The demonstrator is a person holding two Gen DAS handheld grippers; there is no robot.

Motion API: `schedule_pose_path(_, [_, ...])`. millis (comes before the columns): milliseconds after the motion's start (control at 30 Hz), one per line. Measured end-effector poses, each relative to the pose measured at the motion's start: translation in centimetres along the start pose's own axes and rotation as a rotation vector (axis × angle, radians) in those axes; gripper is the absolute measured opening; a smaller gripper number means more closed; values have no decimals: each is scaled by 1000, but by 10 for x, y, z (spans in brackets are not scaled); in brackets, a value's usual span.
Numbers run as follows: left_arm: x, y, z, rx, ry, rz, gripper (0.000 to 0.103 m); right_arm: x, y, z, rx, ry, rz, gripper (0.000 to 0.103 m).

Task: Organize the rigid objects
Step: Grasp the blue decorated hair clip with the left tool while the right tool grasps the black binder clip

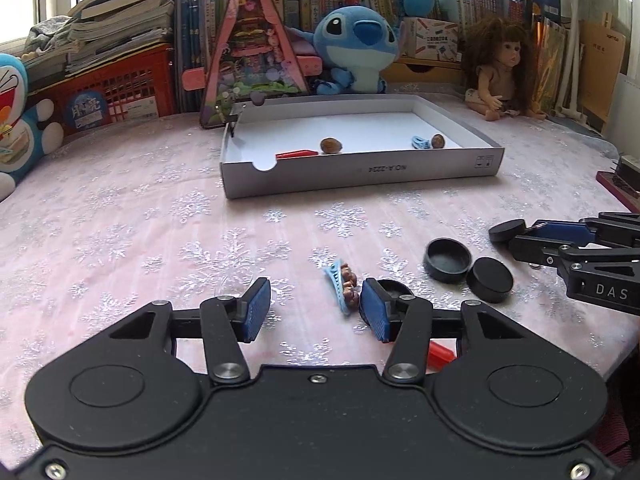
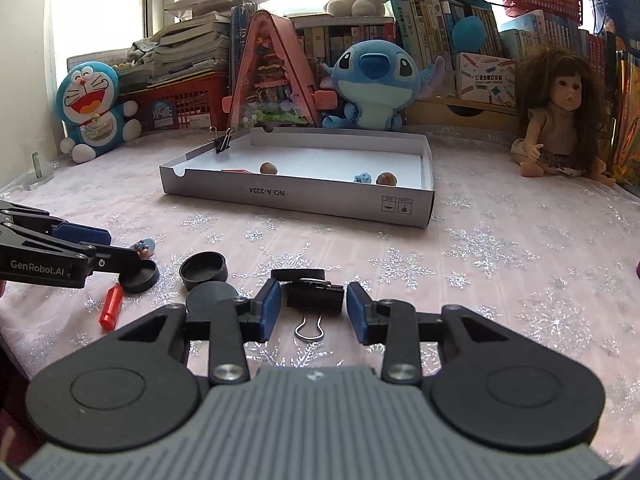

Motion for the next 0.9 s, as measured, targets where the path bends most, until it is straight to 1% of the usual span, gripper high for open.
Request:
schedule_pose_path(133, [1, -8, 0, -13, 0, -34, 49, 2, 2, 1, 5, -7, 17, 55])
schedule_pose_path(233, [1, -10, -1, -5, 3, -53, 49, 3, 7, 2, 19, -14, 29, 55])
schedule_pose_path(367, [1, -12, -3, -6, 6, -69, 49, 5, 9, 2, 31, -20, 32, 55])
schedule_pose_path(500, [-3, -6, -5, -17, 20, -31, 48, 5, 9, 3, 32, -19, 35, 55])
schedule_pose_path(567, [-6, -1, -7, -4, 35, -29, 48, 6, 9, 2, 34, -18, 39, 55])
schedule_pose_path(700, [-8, 0, -9, 7, 45, -57, 41, 6, 10, 3, 37, -18, 42, 55])
schedule_pose_path(900, [0, -10, -6, 1, 15, -89, 38, 5, 10, 3, 40, -18, 43, 55])
Point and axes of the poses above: each gripper's, at about its wrist camera, not at the fingertips, and x roughly the way its jaws point, y to its right, z to its underside, the point moved 7 cm from there along x, roughly the way its jaws point, and after that the axes turned 5 degrees about z, right-handed, at the moved point
